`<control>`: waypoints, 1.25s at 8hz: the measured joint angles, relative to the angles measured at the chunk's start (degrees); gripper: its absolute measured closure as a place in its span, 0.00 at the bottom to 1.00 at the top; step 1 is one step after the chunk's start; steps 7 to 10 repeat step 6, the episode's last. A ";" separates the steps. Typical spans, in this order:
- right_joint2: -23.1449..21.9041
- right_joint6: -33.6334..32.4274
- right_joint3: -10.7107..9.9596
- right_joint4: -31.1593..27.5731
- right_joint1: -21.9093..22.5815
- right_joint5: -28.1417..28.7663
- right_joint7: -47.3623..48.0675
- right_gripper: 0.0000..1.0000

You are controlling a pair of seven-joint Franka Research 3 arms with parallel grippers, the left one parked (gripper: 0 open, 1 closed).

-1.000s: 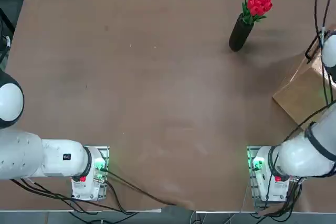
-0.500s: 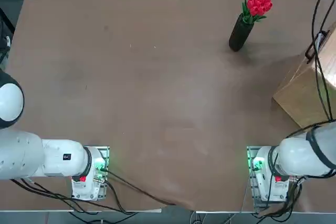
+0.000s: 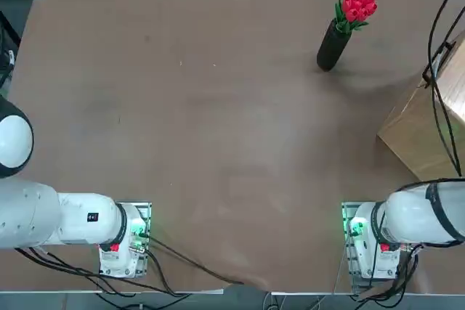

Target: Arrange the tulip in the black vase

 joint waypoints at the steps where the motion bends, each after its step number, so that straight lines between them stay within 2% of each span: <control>1: -0.38 0.03 0.01 -0.45 0.50 0.00 -0.16 0.00; 10: -0.47 0.01 -0.34 -0.75 1.43 0.00 -0.20 0.00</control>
